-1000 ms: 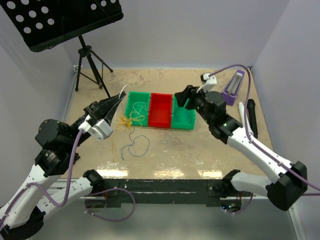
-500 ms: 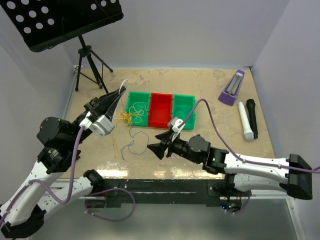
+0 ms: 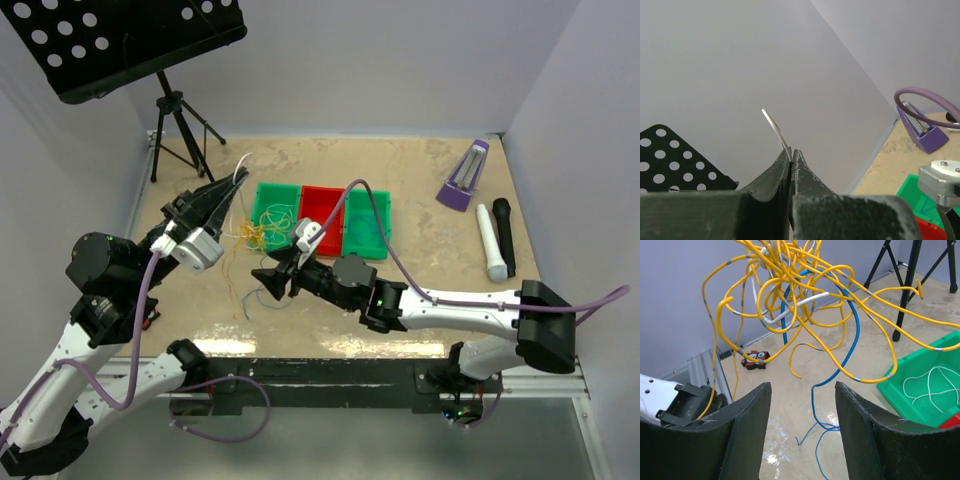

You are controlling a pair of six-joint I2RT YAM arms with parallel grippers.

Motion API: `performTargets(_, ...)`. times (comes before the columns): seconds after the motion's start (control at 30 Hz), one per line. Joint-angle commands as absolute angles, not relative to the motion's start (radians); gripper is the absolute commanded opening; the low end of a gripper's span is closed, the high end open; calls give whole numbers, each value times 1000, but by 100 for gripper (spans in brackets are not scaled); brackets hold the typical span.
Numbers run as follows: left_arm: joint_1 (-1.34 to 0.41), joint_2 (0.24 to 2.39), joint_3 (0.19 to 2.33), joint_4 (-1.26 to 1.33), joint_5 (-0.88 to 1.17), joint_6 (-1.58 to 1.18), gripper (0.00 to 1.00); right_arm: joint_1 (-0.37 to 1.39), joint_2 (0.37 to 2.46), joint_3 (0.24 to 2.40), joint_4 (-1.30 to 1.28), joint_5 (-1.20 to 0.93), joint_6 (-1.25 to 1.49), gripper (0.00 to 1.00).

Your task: Untangle the cables

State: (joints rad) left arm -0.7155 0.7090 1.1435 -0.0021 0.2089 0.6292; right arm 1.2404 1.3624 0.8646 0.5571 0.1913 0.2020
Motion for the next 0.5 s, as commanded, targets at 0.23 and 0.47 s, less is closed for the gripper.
performTargets(0.23, -716, 716, 1193, 25, 225, 594, 0, 1246, 1413, 891, 643, 271, 235, 27)
performTargets(0.47, -716, 716, 1209, 20, 247, 581, 0, 1246, 1431, 879, 680, 281, 249, 25)
